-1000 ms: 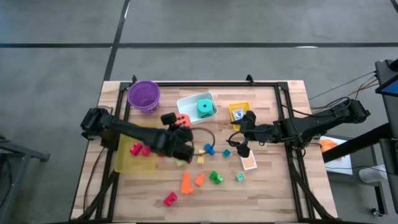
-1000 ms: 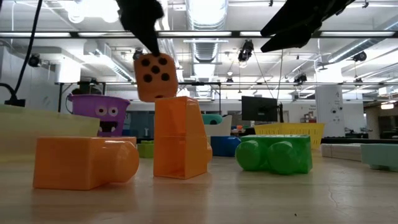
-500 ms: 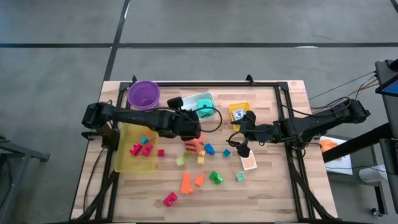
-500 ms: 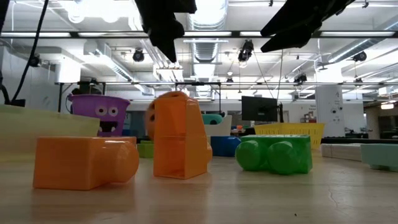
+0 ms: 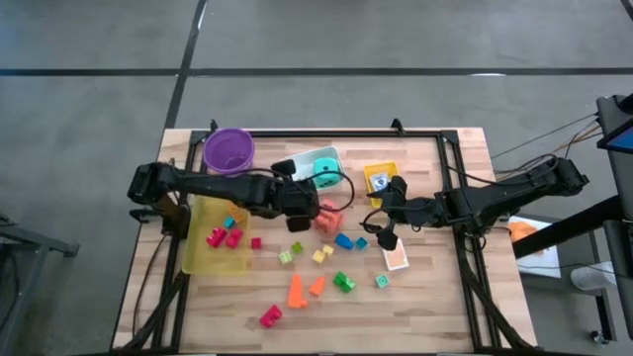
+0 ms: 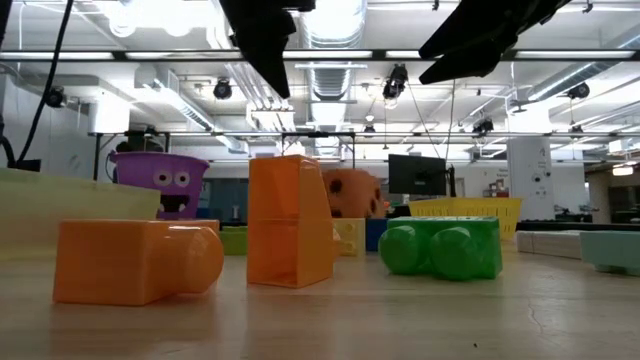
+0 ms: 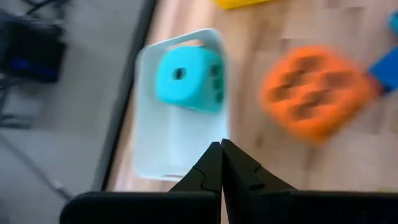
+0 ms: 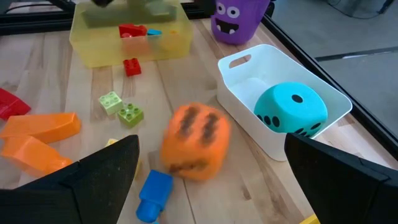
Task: Pick & Place Toys
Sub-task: Put the orange dice into the white bin
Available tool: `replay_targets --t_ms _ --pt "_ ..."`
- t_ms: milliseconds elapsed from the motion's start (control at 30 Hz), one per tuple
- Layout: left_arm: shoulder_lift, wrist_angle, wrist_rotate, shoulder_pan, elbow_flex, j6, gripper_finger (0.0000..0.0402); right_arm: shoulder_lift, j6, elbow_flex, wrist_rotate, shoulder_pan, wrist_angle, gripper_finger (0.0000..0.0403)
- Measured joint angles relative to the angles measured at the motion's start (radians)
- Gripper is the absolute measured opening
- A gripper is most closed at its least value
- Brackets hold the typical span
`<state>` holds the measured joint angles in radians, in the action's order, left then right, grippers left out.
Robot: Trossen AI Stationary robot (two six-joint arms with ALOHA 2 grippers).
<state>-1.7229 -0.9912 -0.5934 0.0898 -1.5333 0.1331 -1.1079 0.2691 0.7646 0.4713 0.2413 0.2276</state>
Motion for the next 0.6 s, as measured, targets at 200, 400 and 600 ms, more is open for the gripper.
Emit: replay_targets --t_ms 200,400,600 --pt "0.000 0.010 0.134 -0.002 0.000 -0.081 0.0002 0.000 0.000 0.000 0.000 0.000 0.000 0.0399" --pt "0.000 0.027 0.187 -0.002 0.000 -0.108 0.0070 0.000 0.000 0.000 0.000 0.000 0.000 0.0399" --pt "0.000 -0.019 0.227 0.002 0.000 0.041 0.0172 0.000 0.000 0.000 0.000 0.000 0.000 0.0399"
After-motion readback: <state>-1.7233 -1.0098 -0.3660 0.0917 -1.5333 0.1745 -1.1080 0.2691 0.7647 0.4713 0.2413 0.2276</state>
